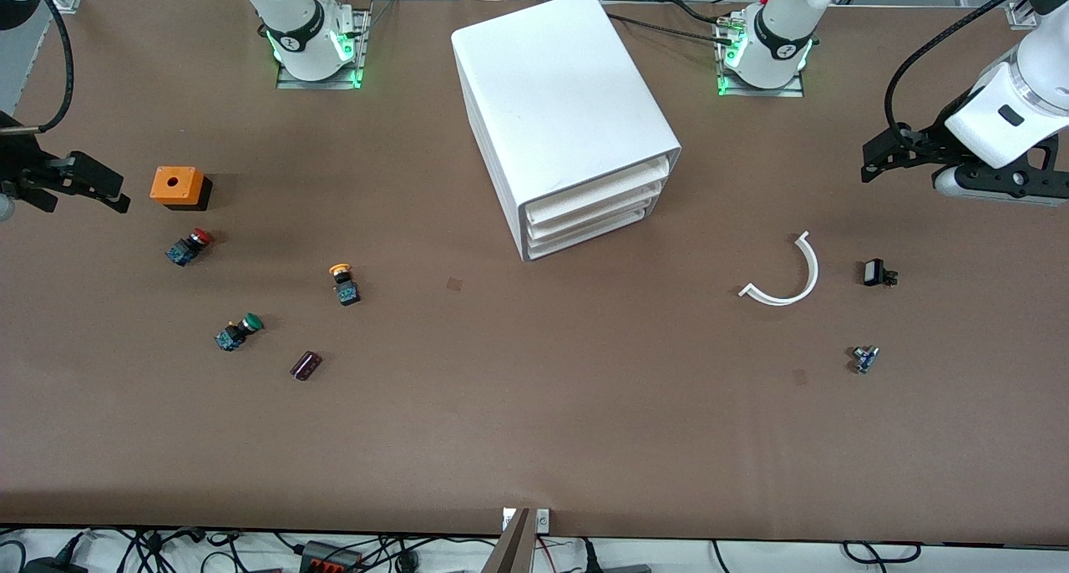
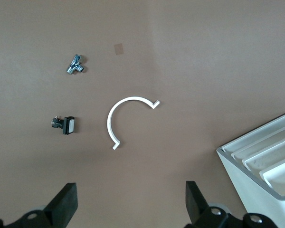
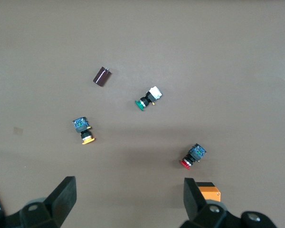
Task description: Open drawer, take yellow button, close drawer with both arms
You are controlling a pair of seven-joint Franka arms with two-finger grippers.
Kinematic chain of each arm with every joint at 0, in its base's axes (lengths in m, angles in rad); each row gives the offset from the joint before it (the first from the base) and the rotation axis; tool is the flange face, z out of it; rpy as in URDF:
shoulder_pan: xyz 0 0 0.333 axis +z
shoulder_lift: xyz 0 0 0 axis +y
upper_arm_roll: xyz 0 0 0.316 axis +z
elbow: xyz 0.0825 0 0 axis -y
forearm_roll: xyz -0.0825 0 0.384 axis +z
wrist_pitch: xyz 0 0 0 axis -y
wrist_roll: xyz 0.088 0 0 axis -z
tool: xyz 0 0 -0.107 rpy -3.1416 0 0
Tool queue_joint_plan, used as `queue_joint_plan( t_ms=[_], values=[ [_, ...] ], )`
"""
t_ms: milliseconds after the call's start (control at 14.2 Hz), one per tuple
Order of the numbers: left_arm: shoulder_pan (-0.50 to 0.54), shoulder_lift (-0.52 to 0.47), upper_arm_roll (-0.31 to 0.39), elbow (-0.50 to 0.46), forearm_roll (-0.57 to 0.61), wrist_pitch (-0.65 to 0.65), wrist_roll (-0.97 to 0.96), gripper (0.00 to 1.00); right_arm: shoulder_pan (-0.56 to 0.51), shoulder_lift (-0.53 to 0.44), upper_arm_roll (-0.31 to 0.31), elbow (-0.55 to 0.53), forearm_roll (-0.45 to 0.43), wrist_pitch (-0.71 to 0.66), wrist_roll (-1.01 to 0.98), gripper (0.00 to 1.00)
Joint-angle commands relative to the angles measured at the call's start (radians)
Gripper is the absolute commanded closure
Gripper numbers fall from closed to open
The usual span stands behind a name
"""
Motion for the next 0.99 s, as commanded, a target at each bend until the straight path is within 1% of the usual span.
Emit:
queue_joint_plan(
  t_ms=[0,915],
  values=[
    [-0.004,0.015,0.001,0.032,-0.007,-0.024,0.002,0.0,-0.005,0.002,0.006,0.004,-0.013,-0.01,-0.012,0.0],
    [-0.004,0.015,0.001,0.032,-0.007,-0.024,0.002,0.0,-0.008,0.002,0.003,0.006,-0.01,-0.01,-0.015,0.0]
  ],
)
